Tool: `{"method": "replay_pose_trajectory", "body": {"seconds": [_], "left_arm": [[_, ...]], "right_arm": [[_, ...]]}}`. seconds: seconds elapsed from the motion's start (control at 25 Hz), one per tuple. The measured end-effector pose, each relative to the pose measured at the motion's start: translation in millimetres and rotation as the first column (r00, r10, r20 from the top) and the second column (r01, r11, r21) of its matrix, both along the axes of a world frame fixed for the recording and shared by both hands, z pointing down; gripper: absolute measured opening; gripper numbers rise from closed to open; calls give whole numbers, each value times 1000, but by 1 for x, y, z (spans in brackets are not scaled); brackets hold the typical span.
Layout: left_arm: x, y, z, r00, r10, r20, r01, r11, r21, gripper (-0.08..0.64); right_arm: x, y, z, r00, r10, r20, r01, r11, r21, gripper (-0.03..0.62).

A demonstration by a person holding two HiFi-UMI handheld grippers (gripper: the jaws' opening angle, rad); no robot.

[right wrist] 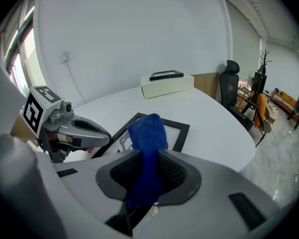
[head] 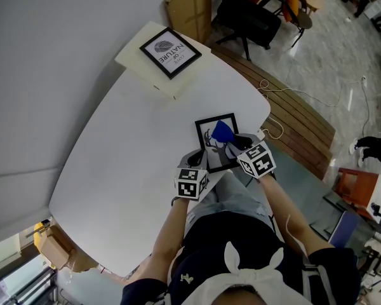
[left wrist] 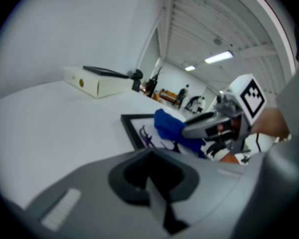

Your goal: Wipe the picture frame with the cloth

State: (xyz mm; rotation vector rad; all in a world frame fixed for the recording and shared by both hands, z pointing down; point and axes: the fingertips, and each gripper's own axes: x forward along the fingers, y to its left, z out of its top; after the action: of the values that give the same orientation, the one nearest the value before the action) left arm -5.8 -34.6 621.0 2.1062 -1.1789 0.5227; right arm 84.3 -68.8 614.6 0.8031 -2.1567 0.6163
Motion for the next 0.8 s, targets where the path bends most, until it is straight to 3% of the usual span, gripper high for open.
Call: {"method": "replay_pose_trajectory", "body": {"seconds": [0.8], "left_arm": [[0, 1, 1, 1000, 1, 5, -1, 1000, 6, 3]], "right_arm": [[2, 28, 3, 1000, -20, 0, 20, 999, -26, 89]]}}
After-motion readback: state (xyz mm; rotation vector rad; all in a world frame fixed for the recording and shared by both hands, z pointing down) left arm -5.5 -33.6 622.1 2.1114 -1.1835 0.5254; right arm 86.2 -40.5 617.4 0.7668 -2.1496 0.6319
